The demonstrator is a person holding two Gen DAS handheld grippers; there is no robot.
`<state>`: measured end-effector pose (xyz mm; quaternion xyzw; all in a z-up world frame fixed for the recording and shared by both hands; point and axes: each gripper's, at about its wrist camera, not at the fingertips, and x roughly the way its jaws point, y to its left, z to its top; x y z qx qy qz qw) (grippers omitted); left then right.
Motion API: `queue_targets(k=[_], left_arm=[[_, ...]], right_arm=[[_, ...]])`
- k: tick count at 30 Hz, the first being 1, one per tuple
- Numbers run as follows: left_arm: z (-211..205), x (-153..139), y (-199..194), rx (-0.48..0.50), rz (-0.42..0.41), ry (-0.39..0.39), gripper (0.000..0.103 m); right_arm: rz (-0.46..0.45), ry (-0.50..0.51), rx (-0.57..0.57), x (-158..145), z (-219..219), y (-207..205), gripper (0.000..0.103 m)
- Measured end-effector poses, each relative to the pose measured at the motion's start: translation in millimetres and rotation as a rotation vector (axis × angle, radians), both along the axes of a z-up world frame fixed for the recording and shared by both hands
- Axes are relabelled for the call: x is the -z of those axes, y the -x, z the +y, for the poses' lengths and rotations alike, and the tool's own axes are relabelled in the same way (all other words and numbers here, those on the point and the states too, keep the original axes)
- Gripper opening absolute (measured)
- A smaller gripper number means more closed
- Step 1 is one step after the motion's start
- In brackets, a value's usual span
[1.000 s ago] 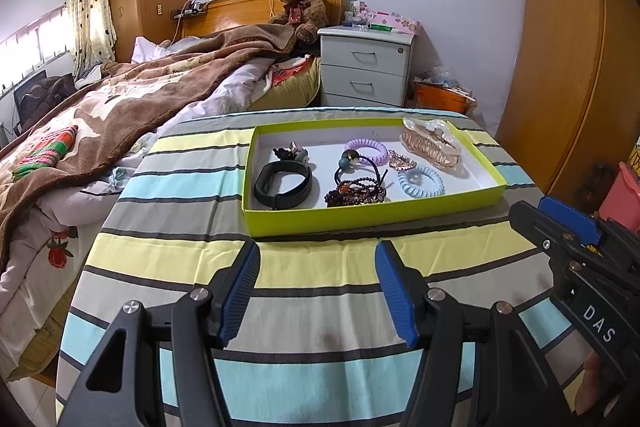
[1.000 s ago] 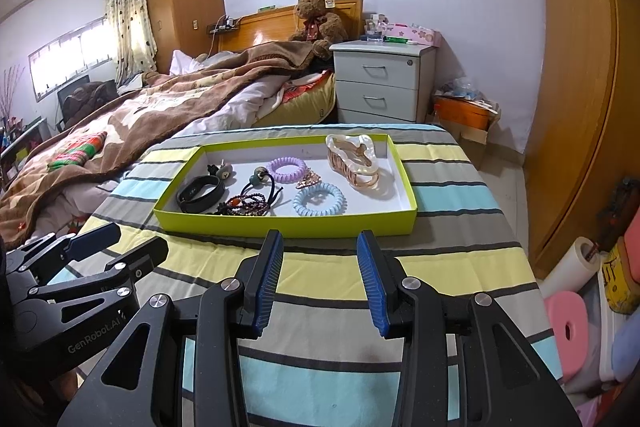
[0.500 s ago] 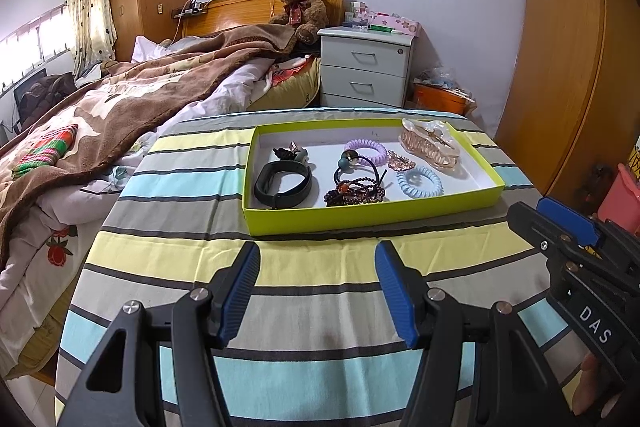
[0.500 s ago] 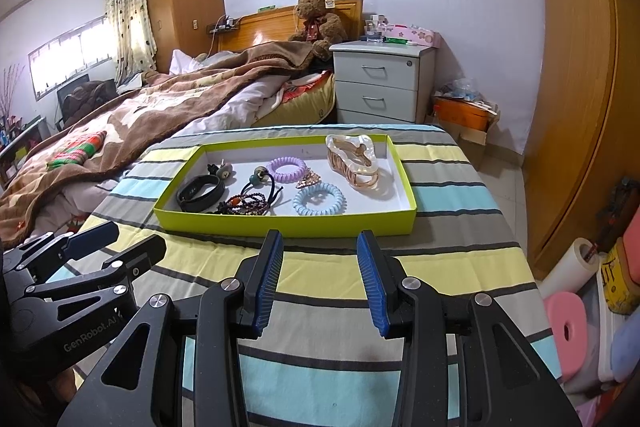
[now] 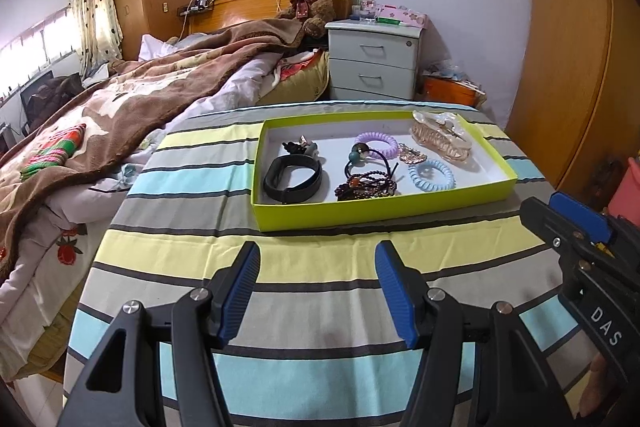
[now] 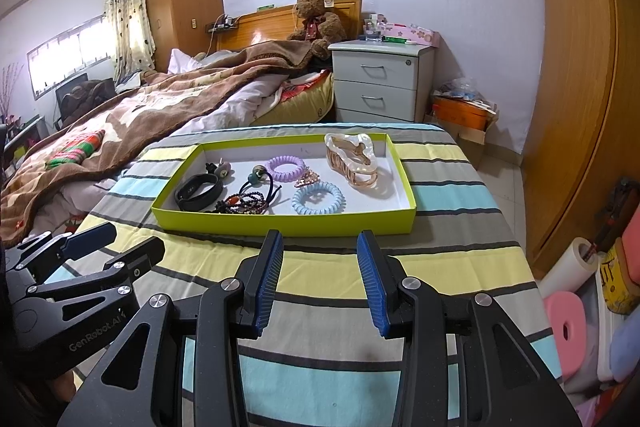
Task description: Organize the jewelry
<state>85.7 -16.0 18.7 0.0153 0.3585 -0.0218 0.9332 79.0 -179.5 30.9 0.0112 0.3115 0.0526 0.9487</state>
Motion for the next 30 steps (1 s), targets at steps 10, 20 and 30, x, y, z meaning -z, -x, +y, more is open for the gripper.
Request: queue_targets(k=[10, 20, 30], left_arm=[[4.4, -0.6, 0.9, -0.008, -0.004, 0.015, 0.062], [5.5, -1.6, 2.2, -0.008, -0.004, 0.017, 0.062], [5.1, -4.6, 4.1, -0.010, -0.008, 0.020, 0.062]], right_arm=[[0.002, 0.001, 0.001, 0.4, 0.2, -0.1, 0.040], [-0.002, -0.001, -0.003, 1.2, 0.6, 1.5, 0.040], [-0.005, -0.002, -0.005, 1.0, 1.6, 3.0, 0.040]])
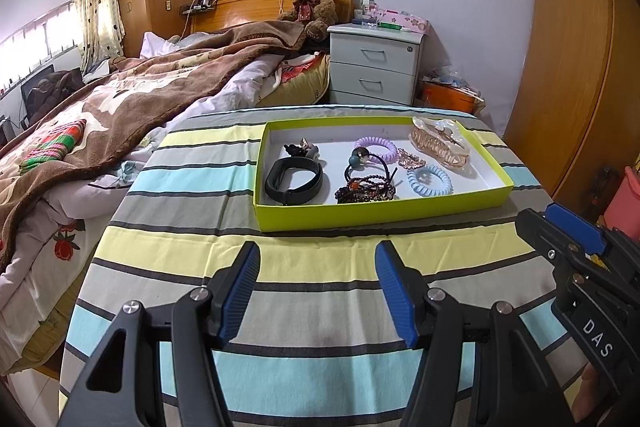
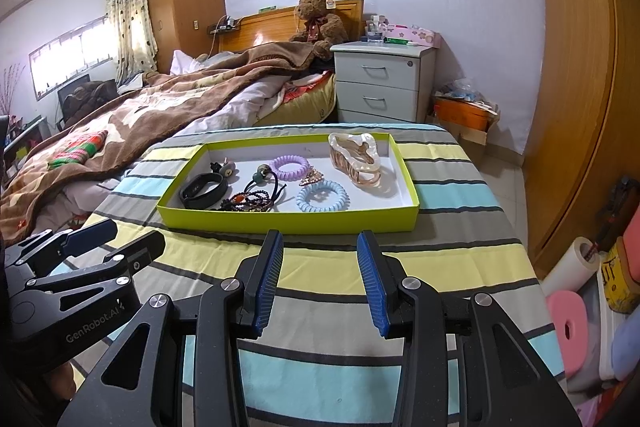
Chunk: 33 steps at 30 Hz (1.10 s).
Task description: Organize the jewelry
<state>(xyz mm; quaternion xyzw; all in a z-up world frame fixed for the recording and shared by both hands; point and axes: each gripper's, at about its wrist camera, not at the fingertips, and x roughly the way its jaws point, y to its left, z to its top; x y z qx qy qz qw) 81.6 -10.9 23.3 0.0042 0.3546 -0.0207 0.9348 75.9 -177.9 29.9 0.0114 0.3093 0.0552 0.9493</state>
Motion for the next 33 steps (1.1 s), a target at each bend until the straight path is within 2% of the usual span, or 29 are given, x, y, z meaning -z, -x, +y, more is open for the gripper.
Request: queue_targets(k=[33], left_arm=[[7.1, 2.0, 2.3, -0.024, 0.001, 0.004, 0.062]], right_arm=[[0.005, 0.005, -0.002, 1.0, 4.6, 1.8, 0.040]])
